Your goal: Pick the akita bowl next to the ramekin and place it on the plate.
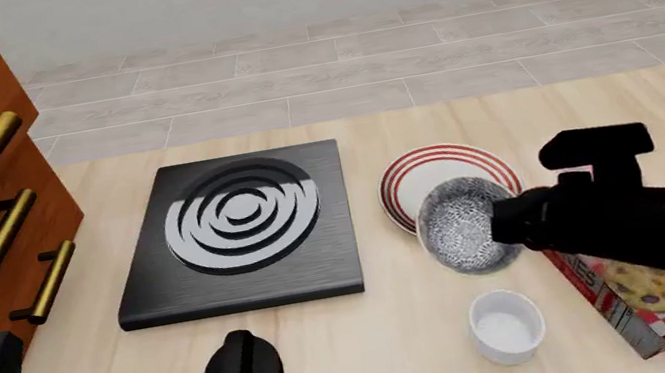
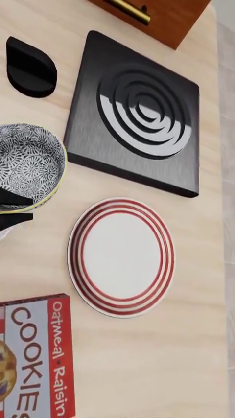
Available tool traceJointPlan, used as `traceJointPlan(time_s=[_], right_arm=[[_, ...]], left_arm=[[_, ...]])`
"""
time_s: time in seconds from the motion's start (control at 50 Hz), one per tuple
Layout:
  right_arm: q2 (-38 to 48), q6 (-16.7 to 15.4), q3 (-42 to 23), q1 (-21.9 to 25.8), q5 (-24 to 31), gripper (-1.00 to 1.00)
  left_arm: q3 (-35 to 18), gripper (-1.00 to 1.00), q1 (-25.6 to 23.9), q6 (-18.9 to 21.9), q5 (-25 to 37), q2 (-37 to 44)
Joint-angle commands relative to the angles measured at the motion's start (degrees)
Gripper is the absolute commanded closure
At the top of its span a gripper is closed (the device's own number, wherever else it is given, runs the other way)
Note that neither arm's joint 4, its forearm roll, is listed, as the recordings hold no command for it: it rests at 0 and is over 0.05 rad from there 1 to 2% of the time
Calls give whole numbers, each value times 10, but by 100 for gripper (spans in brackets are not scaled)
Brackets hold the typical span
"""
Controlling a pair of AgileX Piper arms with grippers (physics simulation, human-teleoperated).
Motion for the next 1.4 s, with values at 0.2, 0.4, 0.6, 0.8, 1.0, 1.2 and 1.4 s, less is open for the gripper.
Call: traceJointPlan(time_s=[0.2, 0.4, 0.6, 0.8, 1.0, 1.2, 1.4], right_arm=[[55, -9, -27, -18, -37, 100], [77, -11, -32, -27, -56, 100], [104, -19, -39, -41, -75, 100], [126, -31, -46, -58, -90, 100], [151, -36, -54, -69, -107, 100], [175, -38, -59, -78, -126, 100], [198, -42, -69, -86, -137, 100]], left_arm=[[0, -100, 0, 0, 0, 0], [0, -100, 0, 0, 0, 0], [0, -100, 0, 0, 0, 0], [0, -100, 0, 0, 0, 0], [0, -100, 0, 0, 0, 0], [0, -100, 0, 0, 0, 0], [0, -100, 0, 0, 0, 0]])
